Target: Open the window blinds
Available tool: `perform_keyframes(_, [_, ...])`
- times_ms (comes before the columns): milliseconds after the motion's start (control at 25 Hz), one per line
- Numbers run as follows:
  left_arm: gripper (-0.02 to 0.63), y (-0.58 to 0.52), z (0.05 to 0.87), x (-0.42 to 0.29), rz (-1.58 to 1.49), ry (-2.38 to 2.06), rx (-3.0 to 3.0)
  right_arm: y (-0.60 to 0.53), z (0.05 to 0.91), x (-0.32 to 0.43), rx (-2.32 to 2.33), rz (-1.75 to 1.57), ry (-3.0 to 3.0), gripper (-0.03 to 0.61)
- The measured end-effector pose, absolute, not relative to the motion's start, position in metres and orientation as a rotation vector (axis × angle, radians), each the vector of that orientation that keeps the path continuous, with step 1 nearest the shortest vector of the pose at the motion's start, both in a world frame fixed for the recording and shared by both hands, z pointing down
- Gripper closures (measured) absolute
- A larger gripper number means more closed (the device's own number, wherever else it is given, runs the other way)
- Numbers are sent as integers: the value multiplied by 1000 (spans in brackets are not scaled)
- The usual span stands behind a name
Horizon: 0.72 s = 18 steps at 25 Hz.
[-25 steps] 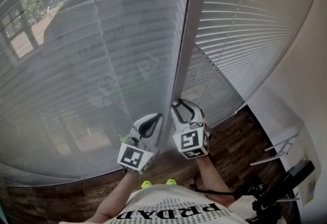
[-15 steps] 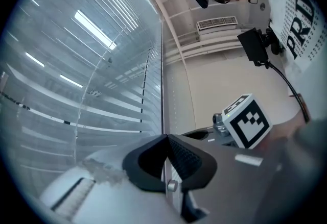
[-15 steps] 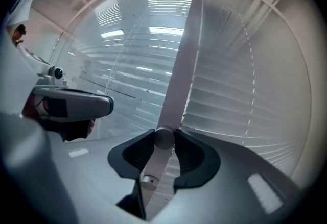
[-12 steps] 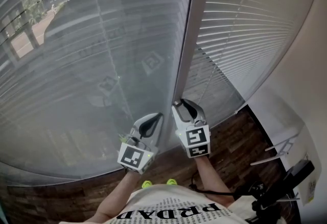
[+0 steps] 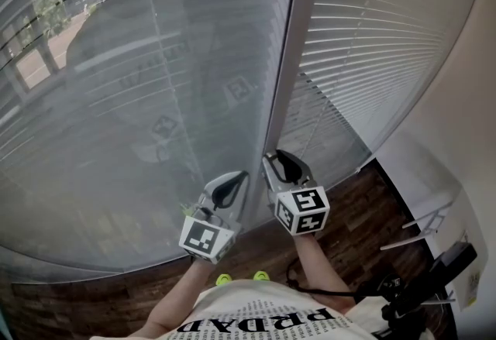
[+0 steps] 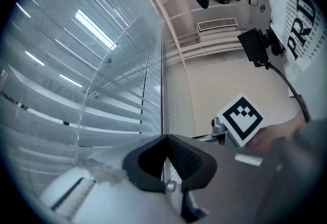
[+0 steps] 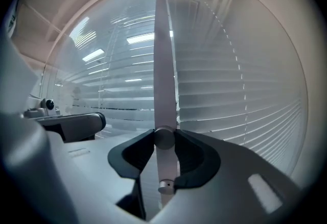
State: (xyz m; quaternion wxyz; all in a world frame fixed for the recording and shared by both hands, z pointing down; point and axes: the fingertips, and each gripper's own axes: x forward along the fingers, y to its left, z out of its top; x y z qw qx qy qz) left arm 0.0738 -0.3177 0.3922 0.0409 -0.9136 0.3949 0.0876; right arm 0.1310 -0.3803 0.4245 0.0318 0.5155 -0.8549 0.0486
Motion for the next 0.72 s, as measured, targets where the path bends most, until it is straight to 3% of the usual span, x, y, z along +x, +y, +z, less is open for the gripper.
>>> perform_keyframes(320, [623,-314,389,74,272,1197,-2790,-381,425,130,1572,100,-2606,453])
perform_keyframes(720, [623,-313,385,74,286,1198,-2782,-369,417,115,1314,-661,-2115,439])
